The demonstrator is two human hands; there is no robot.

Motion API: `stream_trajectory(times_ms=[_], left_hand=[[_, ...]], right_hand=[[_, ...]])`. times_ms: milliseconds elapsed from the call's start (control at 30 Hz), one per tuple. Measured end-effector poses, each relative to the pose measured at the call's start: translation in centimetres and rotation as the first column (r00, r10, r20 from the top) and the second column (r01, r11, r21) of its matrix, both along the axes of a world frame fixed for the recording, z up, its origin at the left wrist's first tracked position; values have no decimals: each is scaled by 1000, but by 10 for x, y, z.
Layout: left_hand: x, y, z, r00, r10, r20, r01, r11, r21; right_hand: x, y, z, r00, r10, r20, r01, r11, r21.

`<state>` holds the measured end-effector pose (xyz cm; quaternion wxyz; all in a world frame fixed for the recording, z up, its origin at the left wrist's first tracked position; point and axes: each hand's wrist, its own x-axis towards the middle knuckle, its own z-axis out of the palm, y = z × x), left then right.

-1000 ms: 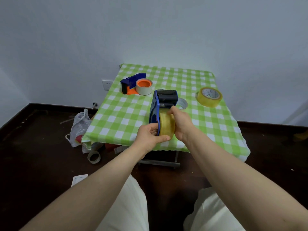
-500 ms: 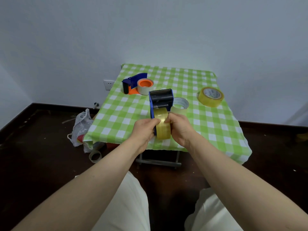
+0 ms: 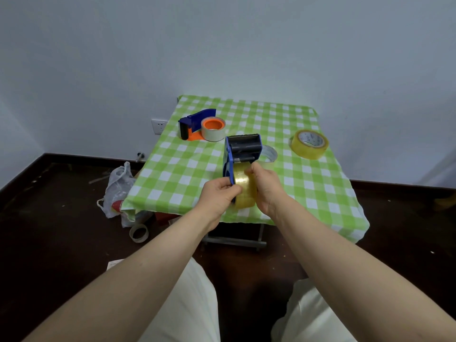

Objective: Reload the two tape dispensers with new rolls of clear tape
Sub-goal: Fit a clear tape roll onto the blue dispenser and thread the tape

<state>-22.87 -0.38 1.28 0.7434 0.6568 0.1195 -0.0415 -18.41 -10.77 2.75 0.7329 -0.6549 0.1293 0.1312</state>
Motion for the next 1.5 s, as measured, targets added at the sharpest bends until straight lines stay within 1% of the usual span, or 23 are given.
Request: stream_trajectory(times_ms=[167,300,500,667,1133,1300,1500], left_hand=[[0,-3,-1,1000,-1,3,1,1000,19],[2,-2,1,1000,3,9,-3,1000,0],[0,-2,0,1000,-15,2,15,1000,17],[1,-2,0,1000,11,-24,-11,1000,1],[0,-6,0,999,52,-2,-52,998,39],[1,-7,-1,997,70,-8,-70,996,58],[2,-8,-2,998,65,-15,-63,996,69]], right_hand=[[-1,-4,1,1000,19,-21,-19,999,36],[-2,-6,-2,999,50,1,-50,996,67],[1,-3,-2,1000,-19,-20,20,999,43],[-1,-2,-1,1000,14,-23,-13,999,29],[2,-1,-2,999,41,-1,-41,999,6],[5,0,-3,999,30,-31,-31,999,-25],[9,-1,-4,998,12,-63,-12,1000,2]])
